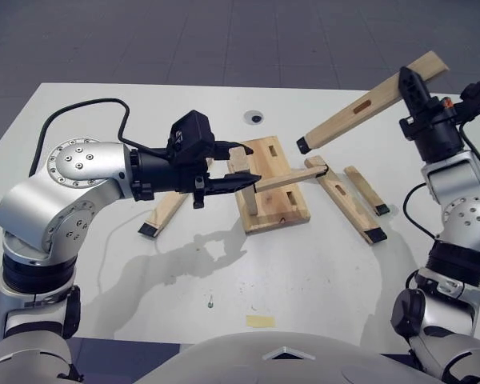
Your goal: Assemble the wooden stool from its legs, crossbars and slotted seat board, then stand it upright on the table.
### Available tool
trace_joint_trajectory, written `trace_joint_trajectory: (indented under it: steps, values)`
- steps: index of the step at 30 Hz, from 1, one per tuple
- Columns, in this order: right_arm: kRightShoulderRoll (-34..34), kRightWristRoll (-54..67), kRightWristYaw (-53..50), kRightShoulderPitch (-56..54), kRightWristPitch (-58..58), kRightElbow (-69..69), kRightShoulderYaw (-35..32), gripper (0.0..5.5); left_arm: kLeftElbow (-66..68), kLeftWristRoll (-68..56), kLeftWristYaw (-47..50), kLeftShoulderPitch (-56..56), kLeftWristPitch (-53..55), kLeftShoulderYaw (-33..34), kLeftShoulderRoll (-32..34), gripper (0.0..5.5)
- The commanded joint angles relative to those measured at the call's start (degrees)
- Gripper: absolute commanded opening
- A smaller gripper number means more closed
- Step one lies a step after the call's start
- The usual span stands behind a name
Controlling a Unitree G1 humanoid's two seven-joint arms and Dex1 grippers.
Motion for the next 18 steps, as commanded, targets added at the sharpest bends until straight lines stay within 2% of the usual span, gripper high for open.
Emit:
trace_joint_trajectory:
  steps: [1,8,12,18]
  values:
    - [1.1,-5.7,1.7,2.9,-3.4,-3.7,3.7,1.01,0.1,7.2,8.1,3.0,-2.2,-4.8,-3.8,2.03]
    - [1.0,-14.6,3.8,5.6,-9.1,-6.7,7.1,1.01,-0.7,11.8,18.8,7.0,-2.6,-10.5,-11.1,2.02]
    - [1.4,-17.9,5.8,6.9,-10.8,-9.6,11.0,1.01,-0.5,12.5,22.1,7.1,-1.9,-10.4,-13.4,2.02]
    - [1.9,-19.8,7.0,7.3,-12.0,-10.1,12.4,1.01,-1.0,12.4,23.3,6.4,-1.2,-10.9,-14.6,2.02]
